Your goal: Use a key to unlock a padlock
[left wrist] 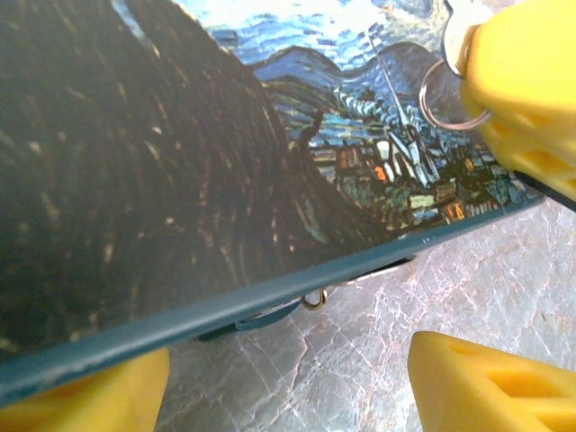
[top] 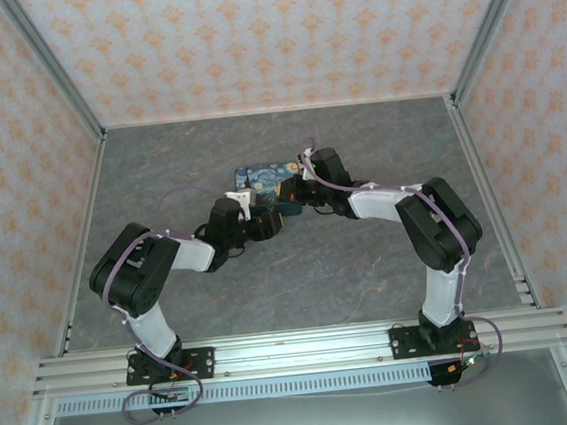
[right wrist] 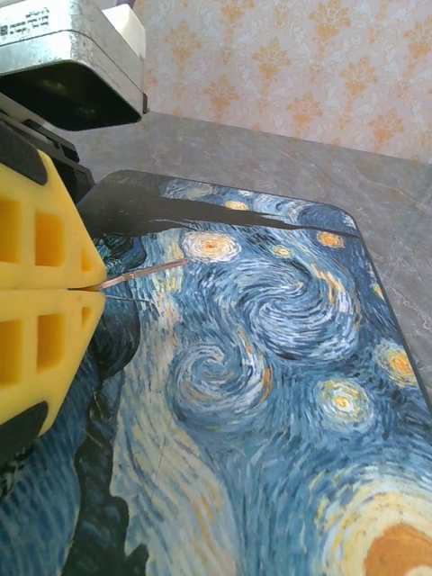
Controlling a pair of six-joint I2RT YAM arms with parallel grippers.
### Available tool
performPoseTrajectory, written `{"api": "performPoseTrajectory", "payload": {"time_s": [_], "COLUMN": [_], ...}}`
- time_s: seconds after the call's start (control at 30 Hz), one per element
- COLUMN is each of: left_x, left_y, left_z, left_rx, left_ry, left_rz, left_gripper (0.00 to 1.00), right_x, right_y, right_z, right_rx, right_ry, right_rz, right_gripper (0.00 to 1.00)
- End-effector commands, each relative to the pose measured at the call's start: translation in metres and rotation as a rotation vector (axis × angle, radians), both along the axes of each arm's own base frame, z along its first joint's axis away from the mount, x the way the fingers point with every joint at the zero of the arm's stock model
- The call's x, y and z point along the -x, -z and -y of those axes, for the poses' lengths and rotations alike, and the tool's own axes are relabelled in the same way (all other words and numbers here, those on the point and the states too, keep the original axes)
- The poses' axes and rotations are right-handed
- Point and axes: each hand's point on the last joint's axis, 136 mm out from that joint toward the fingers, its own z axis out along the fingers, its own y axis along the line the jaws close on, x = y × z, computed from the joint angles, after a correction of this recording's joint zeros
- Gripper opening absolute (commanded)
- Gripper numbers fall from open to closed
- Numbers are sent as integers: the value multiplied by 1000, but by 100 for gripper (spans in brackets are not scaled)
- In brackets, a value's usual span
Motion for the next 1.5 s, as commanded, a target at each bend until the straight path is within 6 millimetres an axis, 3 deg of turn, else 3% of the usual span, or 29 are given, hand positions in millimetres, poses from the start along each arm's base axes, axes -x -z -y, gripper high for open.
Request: {"api": "performPoseTrajectory", "payload": {"time_s": [0.0,0.53,0.93,1.23,1.33,1.47], "left_x": [-13,-25,-34,-37,-35,-35], "left_y": [-8,2,9,10,24,23], "left_z": [11,23,17,16,14,14], "left_rx": [-2,6,-6,-16,-36,-36], "left_ry": [24,3,-99,-116,-122,-127], "left_rz": [60,41,-1,-20,-48,-50], "left_gripper": [68,52,39,36,34,29], "right_x": [23,22,22,21,22,22], "right_y": [53,50,48,46,46,43], "right_z": [16,15,13,12,13,12], "right_rx": [111,96,77,73,73,67], "right_ry": [18,21,20,21,23,22], "right_rz": [-148,-145,-148,-146,-146,-140], "right_gripper": [0,0,0,0,0,0]}}
